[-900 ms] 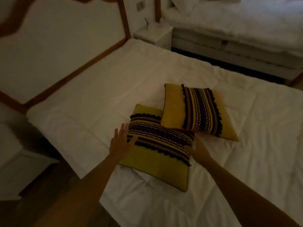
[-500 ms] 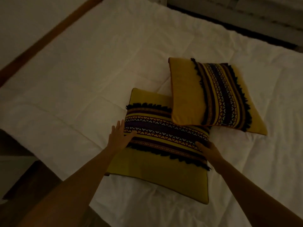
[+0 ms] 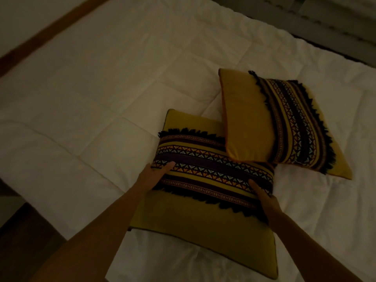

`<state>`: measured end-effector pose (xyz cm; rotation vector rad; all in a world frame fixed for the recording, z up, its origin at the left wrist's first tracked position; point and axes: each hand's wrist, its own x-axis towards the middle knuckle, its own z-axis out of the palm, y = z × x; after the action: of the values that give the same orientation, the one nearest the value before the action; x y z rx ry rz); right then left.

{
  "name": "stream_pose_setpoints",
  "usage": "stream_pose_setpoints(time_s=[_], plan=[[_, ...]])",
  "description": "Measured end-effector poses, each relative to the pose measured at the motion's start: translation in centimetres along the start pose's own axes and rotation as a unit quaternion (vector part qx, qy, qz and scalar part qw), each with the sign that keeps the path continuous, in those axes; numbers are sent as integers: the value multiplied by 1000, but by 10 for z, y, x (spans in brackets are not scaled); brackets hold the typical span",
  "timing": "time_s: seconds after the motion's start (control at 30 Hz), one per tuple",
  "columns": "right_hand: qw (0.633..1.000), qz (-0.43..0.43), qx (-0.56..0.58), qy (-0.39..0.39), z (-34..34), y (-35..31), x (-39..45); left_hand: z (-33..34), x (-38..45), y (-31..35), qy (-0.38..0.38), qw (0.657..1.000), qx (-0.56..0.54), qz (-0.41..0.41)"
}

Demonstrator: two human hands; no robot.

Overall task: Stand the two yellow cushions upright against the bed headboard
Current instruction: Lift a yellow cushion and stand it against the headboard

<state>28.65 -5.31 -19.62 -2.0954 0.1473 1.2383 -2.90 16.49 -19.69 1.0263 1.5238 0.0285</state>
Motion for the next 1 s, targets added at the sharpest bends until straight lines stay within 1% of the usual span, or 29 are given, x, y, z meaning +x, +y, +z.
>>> stream_pose_setpoints(time_s=[0.1, 0.17, 0.3, 0.47, 0.57, 0.67, 0.77, 0.87, 1.0], plan=[[1000, -1, 0, -19, -5, -17, -22, -10, -10, 18, 15, 999, 19, -25], [1000, -6, 11, -15, -10, -22, -38, -17, -24, 28, 32, 998, 34, -42], [999, 0, 15, -31, -16, -13, -86, -42, -83, 24, 54, 996, 44, -51], [995, -13, -16, -96, -14, 12, -152, -82, -179, -20, 82, 994, 11, -67], [988, -53, -43, -138, -10, 19, -189, -102, -242, -57, 114, 991, -47, -56], [976, -110, -71, -174, -3, 18, -221, -113, -306, -89, 170, 977, -122, -42], [965, -134, -113, -196, 3, 19, -252, -117, -359, -113, 207, 961, -182, -22], [955, -157, -147, -205, 8, 22, -279, -121, -399, -142, 245, 947, -206, -7], [937, -209, -153, -235, 21, 24, -322, -132, -436, -180, 280, 932, -231, 2]])
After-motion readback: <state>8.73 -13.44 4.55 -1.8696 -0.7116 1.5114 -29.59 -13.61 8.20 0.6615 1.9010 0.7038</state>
